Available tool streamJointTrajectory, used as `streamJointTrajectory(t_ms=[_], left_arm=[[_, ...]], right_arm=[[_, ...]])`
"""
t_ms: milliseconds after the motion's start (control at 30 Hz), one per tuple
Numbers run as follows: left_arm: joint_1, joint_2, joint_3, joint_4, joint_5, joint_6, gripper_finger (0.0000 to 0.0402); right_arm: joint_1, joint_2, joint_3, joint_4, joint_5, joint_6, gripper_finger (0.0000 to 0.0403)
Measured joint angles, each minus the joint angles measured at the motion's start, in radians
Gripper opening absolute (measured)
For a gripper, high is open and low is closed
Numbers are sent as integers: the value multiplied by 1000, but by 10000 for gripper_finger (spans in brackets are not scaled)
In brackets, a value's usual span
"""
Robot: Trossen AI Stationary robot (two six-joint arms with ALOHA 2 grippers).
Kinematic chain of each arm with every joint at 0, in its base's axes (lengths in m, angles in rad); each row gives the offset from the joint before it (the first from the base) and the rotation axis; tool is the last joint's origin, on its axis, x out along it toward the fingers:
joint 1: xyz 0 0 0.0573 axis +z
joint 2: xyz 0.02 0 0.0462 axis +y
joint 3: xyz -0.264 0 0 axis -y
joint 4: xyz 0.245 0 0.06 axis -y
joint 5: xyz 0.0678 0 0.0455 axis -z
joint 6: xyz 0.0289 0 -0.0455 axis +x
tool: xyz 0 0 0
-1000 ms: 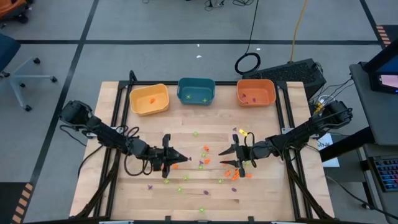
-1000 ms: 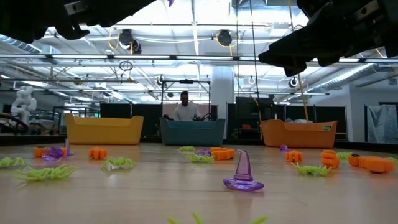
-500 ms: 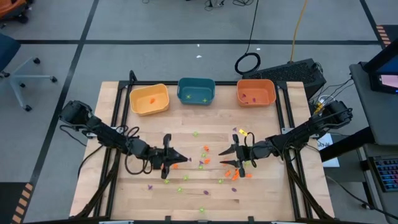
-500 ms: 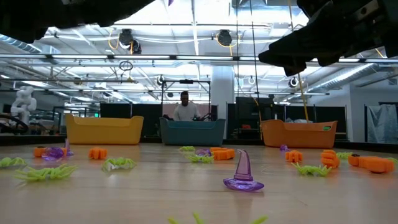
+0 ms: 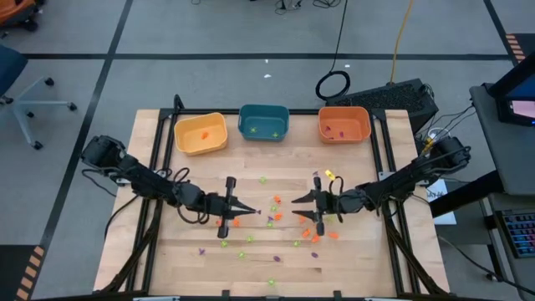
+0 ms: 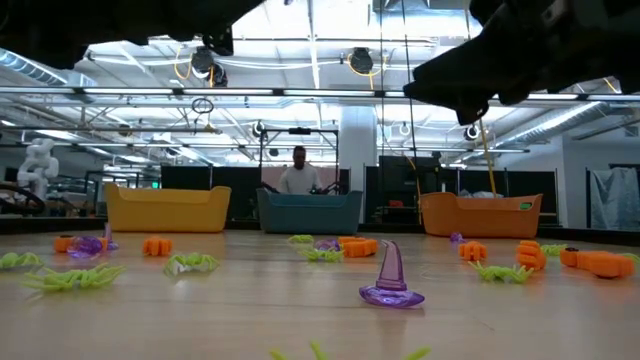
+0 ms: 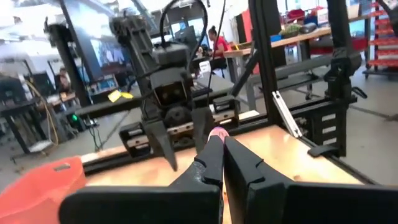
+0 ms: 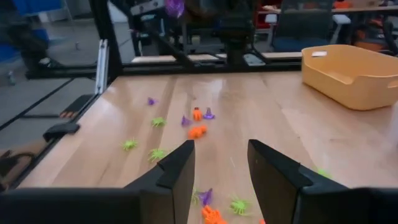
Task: Sort Halloween decoration
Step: Put the violet witch hat toy into the orange bin
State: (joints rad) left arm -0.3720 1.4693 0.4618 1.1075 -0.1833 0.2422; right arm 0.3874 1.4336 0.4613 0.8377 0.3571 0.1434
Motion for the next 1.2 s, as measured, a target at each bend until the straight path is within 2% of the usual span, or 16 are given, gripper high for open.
streamJointTrajectory(t_ms=[300, 567, 800, 1067, 1200], left_arm=[[7, 108, 75, 2, -13, 7, 0], [14, 148, 107, -10, -16, 2, 0], [14, 149, 109, -34, -15, 1, 0], [14, 149, 109, -43, -14, 0, 0], [14, 149, 109, -42, -10, -1, 0]], right_arm=[[1, 172, 133, 50, 39, -25, 139], [1, 268, 238, 47, 61, -110, 192], [12, 286, 267, 90, 62, -191, 241], [27, 286, 269, 143, 61, -197, 246], [27, 286, 269, 155, 61, -183, 235]])
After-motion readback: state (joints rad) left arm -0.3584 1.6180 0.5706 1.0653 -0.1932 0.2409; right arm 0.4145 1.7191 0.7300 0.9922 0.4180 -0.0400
